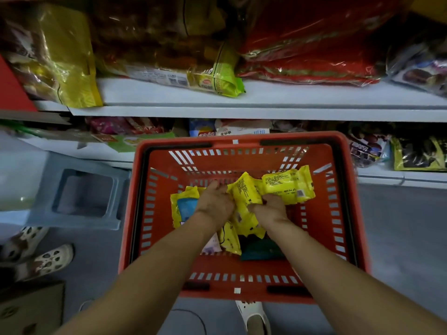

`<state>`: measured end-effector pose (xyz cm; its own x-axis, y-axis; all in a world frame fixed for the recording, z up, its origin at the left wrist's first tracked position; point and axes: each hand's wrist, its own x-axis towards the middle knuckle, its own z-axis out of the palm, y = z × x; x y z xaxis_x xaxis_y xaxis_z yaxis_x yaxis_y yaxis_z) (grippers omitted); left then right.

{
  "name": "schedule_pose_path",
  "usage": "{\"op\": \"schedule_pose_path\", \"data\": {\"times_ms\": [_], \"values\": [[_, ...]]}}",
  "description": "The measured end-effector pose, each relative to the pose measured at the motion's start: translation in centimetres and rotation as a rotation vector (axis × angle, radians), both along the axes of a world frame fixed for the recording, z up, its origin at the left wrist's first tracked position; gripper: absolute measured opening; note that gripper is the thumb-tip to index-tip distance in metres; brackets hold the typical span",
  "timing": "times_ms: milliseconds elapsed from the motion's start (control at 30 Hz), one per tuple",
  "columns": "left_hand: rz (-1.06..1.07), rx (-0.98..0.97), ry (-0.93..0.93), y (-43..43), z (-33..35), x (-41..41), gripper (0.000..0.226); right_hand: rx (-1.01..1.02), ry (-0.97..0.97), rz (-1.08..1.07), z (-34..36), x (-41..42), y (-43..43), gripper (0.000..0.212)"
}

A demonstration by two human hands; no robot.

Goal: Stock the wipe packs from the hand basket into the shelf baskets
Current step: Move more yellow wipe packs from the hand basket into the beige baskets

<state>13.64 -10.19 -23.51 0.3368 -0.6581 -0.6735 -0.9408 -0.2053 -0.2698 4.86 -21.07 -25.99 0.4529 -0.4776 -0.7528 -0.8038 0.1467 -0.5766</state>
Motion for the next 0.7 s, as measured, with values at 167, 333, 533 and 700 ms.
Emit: {"op": "schedule_pose_path", "data": {"times_ms": [167, 333, 533, 700], "values": [[0.170, -0.236, 0.083, -0.5, 5.6, -1.4, 0.033, -0.099, -0.221, -0.026, 6.7, -4.4, -3.8, 0.020], [1.070, -0.711, 0.471, -1.4, 13.6, -6.0, 0.020, -0.357, -0.547, 0.038, 15.1, -10.3, -7.3, 0.020], [1.915, -1.186, 1.237, -8.6, 23.0, -15.3, 0.019, -1.114, -0.744, 0.530, 23.0, -18.4, -13.0, 0.029], [1.962, -1.251, 1.706, -15.8, 27.9, -22.5, 0.072, -1.420, -0.822, 0.551, 27.8, -25.2, -20.3, 0.031]]}}
